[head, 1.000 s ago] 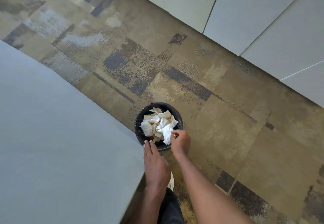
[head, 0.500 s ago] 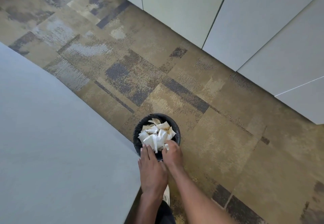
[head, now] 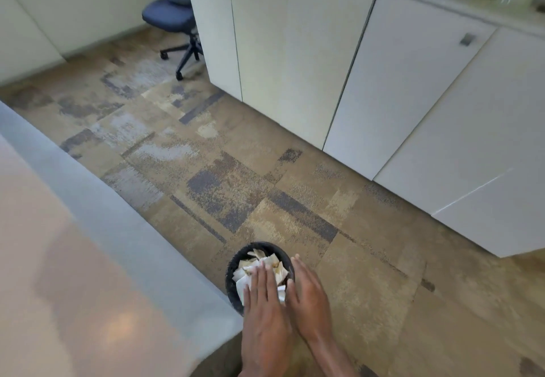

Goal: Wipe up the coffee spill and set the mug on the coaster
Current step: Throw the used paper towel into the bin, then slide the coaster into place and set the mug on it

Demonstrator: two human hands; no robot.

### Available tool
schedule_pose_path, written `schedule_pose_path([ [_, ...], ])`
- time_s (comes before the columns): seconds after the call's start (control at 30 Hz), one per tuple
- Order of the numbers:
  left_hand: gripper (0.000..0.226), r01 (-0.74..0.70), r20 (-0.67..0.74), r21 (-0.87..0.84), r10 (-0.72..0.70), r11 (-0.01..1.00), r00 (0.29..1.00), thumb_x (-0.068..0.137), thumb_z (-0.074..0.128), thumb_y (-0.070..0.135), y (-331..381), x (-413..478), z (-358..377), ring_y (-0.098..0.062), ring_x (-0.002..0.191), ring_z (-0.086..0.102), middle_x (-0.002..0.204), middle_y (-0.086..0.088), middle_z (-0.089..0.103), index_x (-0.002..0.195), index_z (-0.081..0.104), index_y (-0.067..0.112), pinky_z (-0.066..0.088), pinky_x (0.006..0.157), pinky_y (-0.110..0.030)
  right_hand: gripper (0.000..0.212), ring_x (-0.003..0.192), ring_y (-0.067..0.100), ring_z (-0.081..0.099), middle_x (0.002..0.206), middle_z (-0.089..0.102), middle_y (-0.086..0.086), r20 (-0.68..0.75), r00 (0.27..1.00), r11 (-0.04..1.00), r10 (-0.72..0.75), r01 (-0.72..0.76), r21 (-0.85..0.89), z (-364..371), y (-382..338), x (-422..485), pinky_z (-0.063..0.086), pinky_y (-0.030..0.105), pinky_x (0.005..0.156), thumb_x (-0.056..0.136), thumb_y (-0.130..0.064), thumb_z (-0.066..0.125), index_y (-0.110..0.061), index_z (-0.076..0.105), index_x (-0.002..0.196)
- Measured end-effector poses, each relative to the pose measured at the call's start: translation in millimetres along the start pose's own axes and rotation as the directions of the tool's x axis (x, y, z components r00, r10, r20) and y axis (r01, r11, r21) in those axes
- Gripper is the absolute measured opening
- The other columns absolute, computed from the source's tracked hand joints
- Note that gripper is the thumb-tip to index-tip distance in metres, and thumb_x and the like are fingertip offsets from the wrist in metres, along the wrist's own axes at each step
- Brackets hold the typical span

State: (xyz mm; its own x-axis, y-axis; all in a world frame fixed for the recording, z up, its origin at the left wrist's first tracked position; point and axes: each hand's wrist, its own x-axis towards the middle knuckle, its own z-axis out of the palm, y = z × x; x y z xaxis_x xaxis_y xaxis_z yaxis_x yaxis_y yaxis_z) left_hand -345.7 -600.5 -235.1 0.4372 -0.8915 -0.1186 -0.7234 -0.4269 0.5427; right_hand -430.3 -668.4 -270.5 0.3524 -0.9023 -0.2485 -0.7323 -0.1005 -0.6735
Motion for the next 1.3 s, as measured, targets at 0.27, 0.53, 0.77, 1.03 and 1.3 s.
schedule_pose_path([
  [0.27, 0.060, -0.355, -0.479, 0.065, 0.342, 0.932, 0.809, 0.095, 0.044, 0.013, 68, -44, -175, -0.009, 0.164, 0.003, 0.159, -0.016, 0.043, 0.153, 0.040, 0.002, 0.016, 0.126, -0.039, 0.050, 0.154, -0.004, 0.037, 0.166, 0.040, -0.028, -0.366, 0.866, 0.892, -0.341, 0.421, 0.164, -118, -165, -66, 0.028, 0.005, 0.119, 0.112, -0.030, 0.039, -0.052, 0.037, 0.157],
  [0.53, 0.072, -0.208, -0.591, -0.011, 0.161, 0.978, 0.790, 0.088, 0.062, 0.009, 19, -113, -320, -0.037, 0.153, 0.036, 0.165, -0.018, 0.039, 0.155, 0.038, -0.001, 0.026, 0.122, -0.043, 0.047, 0.152, 0.004, 0.044, 0.164, 0.048, -0.019, -0.436, 0.663, 0.685, -0.608, 0.716, 0.134, -108, -310, -122, 0.036, 0.018, 0.121, 0.111, -0.034, 0.037, -0.038, 0.046, 0.158],
  [0.77, 0.082, 0.039, -0.694, -0.039, -0.055, 0.998, 0.718, 0.101, 0.054, 0.020, -108, -174, -403, -0.005, 0.165, -0.004, 0.178, 0.007, 0.006, 0.169, 0.008, 0.017, 0.002, 0.133, -0.034, 0.050, 0.154, 0.012, 0.044, 0.163, 0.052, -0.004, -0.243, 0.538, 0.519, -0.807, 0.843, 0.143, -2, -422, -183, 0.036, 0.029, 0.125, 0.111, -0.031, 0.039, -0.016, 0.054, 0.156],
  [1.03, 0.076, 0.331, -0.744, -0.161, -0.334, 0.930, 0.578, 0.107, 0.052, 0.025, -262, -233, -467, -0.009, 0.165, -0.004, 0.178, 0.004, 0.006, 0.170, 0.010, 0.019, 0.006, 0.135, -0.041, 0.051, 0.157, 0.014, 0.040, 0.168, 0.046, -0.001, 0.032, 0.455, 0.454, -0.890, 0.877, 0.158, 142, -517, -235, 0.039, 0.038, 0.126, 0.109, -0.024, 0.048, -0.017, 0.050, 0.159],
  [1.3, 0.070, 0.467, -0.710, -0.251, -0.489, 0.848, 0.507, 0.108, 0.046, 0.024, -367, -249, -500, -0.014, 0.166, 0.001, 0.179, -0.003, 0.012, 0.169, 0.014, 0.014, 0.001, 0.135, -0.037, 0.053, 0.160, 0.014, 0.033, 0.173, 0.037, -0.004, 0.240, 0.410, 0.445, -0.880, 0.888, 0.117, 250, -586, -254, 0.031, 0.031, 0.128, 0.111, -0.024, 0.049, -0.022, 0.042, 0.163],
])
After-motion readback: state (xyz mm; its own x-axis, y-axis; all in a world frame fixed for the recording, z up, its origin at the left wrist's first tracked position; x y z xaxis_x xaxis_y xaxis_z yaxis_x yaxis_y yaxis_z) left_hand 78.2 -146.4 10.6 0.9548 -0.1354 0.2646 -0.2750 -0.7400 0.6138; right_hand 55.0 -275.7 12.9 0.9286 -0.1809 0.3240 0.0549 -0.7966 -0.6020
